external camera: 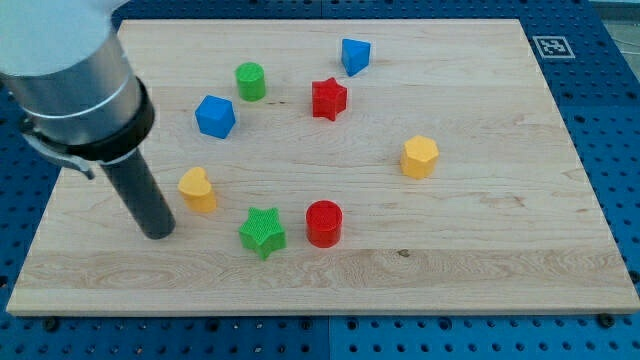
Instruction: Place the green circle left to the blue triangle
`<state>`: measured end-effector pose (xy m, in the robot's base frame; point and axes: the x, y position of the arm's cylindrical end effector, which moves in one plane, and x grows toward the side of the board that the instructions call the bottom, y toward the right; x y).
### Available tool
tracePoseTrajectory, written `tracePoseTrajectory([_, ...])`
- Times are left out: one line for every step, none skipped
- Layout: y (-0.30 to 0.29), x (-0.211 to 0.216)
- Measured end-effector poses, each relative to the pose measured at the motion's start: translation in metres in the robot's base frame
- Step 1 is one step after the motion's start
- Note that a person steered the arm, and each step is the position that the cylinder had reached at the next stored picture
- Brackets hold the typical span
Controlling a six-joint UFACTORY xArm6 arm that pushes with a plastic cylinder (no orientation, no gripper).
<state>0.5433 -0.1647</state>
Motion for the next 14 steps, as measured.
tracePoseTrajectory([0.015,-0.003])
tracePoseTrajectory([0.020,-0.016])
tracePoseTrajectory([0.020,-0.033])
tracePoseTrajectory([0.020,-0.051])
tracePoseTrajectory([0.017,-0.058])
tracePoseTrajectory([-0.003,-0.058])
tracePoseTrajectory([-0.039,-0.058])
tracePoseTrajectory([-0.058,-0.068])
tracePoseTrajectory([-0.051,-0.099])
tracePoseTrajectory([-0.036,-0.126])
tracePoseTrajectory([-0.034,-0.130])
tracePoseTrajectory([-0.034,-0.122])
tracePoseTrajectory([-0.034,-0.114])
tracePoseTrajectory([-0.017,-0.112])
